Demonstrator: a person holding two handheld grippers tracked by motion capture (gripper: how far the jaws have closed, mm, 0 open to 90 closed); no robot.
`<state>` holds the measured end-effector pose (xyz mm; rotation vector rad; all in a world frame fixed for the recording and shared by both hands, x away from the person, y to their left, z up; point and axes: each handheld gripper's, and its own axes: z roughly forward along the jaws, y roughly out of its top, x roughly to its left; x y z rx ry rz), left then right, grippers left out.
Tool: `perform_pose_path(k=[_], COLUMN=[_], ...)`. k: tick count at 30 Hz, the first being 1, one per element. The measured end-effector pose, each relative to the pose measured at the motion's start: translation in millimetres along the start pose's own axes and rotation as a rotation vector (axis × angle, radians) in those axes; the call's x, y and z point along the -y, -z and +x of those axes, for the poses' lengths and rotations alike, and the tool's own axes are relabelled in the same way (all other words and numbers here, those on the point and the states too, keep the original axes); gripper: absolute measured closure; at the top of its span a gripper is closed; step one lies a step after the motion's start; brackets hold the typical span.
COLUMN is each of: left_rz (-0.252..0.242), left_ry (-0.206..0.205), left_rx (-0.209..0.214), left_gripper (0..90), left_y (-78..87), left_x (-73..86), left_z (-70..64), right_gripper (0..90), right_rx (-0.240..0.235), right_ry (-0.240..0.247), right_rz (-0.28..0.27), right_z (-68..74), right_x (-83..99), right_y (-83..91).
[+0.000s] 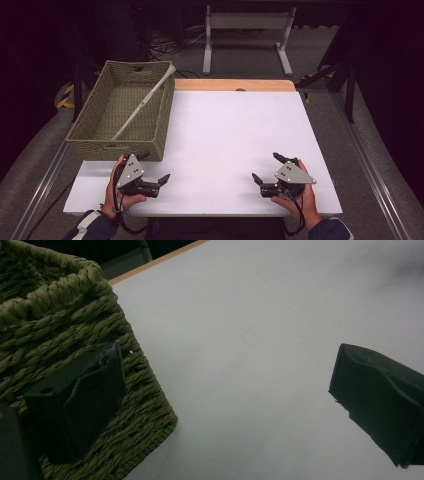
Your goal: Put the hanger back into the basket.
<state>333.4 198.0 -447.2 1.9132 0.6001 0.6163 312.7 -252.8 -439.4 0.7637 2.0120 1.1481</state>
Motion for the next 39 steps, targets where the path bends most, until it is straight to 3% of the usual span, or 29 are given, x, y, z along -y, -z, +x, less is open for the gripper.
perform_pose_path(k=[5, 27, 39], left_rz=[0.001, 0.014, 0.038], left_ry=[0.0, 0.007, 0.011], left_rx=[0.003, -0.005, -0.004], left_gripper=[2.1, 2.6, 2.6], left_y=[-1.0, -3.2, -5.3], left_x=[0.3, 1.0, 2.4], left_z=[-0.3, -0.2, 1.2], right_gripper=[7.6, 7.9, 8.2], right_rx=[0.013, 0.015, 0.011], right_ry=[0.014, -0.001, 0.028], right_rz=[-0.002, -0.017, -0.008], right_z=[1.0, -5.7, -5.4], right_x=[-0.4, 0.5, 1.9], right_y=[0.6, -0.8, -3.9])
